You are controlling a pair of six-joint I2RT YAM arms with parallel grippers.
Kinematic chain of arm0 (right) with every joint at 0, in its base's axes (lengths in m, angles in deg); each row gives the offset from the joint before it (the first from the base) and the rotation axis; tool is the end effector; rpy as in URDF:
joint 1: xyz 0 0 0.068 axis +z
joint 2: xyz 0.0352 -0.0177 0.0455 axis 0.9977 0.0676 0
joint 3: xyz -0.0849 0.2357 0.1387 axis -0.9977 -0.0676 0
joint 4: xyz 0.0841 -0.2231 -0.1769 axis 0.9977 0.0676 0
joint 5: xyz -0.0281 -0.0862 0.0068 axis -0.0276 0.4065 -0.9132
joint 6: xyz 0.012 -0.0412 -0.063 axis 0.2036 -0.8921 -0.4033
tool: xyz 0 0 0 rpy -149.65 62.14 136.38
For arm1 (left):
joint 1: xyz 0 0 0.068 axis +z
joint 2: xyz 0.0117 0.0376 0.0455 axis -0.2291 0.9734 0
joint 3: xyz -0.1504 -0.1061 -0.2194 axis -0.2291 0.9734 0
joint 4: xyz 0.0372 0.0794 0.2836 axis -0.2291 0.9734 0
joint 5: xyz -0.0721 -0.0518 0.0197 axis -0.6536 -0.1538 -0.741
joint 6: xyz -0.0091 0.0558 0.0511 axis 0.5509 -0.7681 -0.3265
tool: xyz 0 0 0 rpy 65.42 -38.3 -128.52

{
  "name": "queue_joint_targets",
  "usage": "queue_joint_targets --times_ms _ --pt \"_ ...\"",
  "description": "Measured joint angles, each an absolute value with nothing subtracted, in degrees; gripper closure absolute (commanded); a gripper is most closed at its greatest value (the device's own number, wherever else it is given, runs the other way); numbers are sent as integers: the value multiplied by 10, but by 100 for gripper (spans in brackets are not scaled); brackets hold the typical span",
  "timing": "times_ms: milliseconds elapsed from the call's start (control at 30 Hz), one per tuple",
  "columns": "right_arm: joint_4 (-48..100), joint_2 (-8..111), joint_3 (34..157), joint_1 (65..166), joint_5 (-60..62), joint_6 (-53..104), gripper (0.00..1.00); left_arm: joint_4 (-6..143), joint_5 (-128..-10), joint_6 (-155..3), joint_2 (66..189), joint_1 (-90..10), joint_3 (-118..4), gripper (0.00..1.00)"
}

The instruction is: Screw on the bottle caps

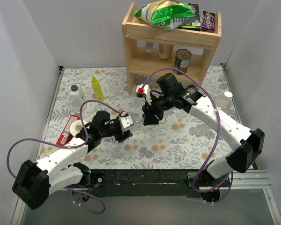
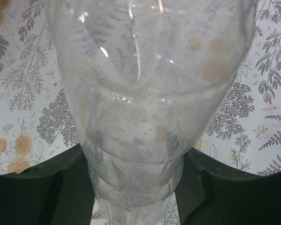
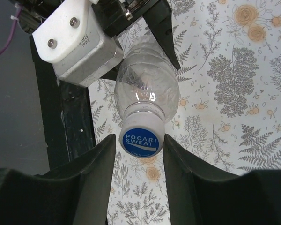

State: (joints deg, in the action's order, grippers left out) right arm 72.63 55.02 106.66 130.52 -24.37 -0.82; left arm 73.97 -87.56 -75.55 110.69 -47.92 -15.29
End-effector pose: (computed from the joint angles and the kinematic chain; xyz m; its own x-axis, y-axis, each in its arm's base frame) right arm 0.2377 0.2815 0.3687 -0.1903 -0.5785 -0.7932 -0.9805 0.1520 0.1244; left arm 0.2010 -0.1744 0.2009 -0.5901 0.1851 -0.7858 0.7170 0.5676 -0.4047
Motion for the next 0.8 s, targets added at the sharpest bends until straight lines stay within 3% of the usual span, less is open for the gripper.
queue_joint_targets --times_ms 233,500,800 --pt "773 557 1082 1309 -245 -41 34 734 -889 -741 1100 -479 -130 100" --pt "821 524 1085 1304 -206 -183 35 795 -963 -770 1099 -479 -134 100" --pt "806 422 1074 1350 -241 -421 33 877 -1030 -828 1148 -479 -199 100"
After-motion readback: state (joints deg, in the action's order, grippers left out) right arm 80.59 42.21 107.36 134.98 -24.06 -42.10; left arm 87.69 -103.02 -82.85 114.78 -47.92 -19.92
